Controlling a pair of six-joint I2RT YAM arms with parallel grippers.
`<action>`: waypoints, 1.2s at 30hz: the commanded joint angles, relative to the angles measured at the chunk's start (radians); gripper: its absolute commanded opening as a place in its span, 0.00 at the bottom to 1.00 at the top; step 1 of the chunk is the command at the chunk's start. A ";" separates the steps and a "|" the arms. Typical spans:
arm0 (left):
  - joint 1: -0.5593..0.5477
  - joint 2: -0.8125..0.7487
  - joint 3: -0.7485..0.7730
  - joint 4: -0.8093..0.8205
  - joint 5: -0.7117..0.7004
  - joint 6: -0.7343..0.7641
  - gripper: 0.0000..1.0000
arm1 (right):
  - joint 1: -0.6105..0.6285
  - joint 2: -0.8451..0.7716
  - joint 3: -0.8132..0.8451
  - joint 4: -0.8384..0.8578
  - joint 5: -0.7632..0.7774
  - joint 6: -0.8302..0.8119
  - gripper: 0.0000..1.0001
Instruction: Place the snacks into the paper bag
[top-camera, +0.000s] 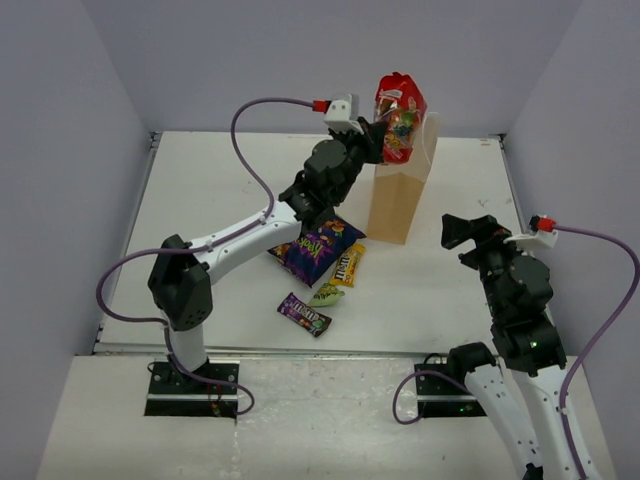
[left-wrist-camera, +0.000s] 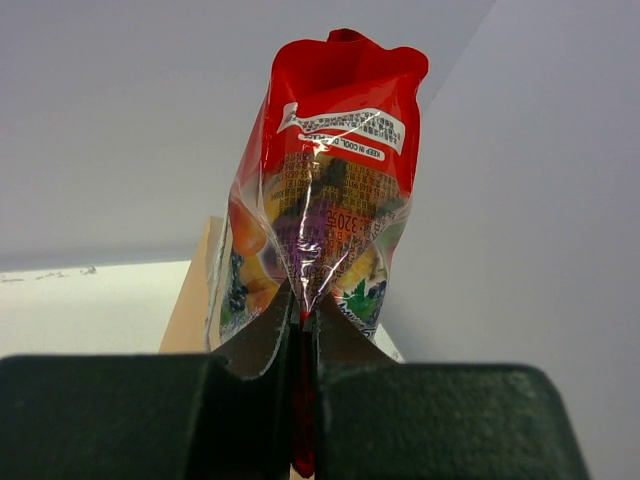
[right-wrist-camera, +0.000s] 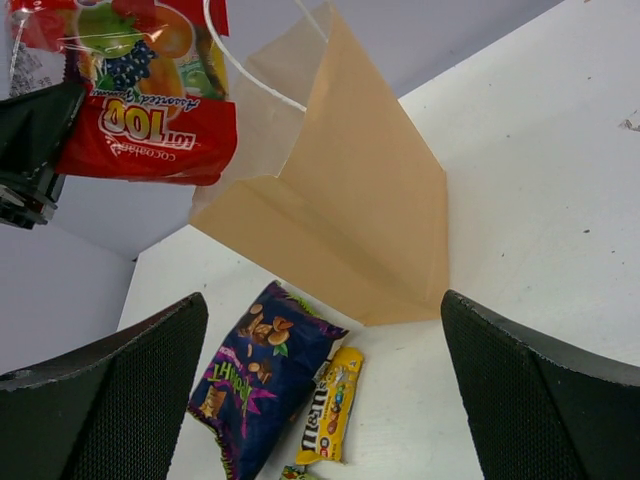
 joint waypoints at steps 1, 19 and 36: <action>-0.006 -0.024 0.087 0.152 -0.016 -0.037 0.00 | 0.002 -0.002 -0.001 0.015 0.016 0.000 0.99; -0.007 -0.116 0.017 0.197 0.099 -0.012 0.61 | 0.002 0.038 0.006 0.033 -0.033 -0.030 0.99; 0.374 -0.684 -0.641 -0.200 0.568 -0.144 1.00 | 0.002 0.298 0.265 -0.086 -0.196 -0.176 0.99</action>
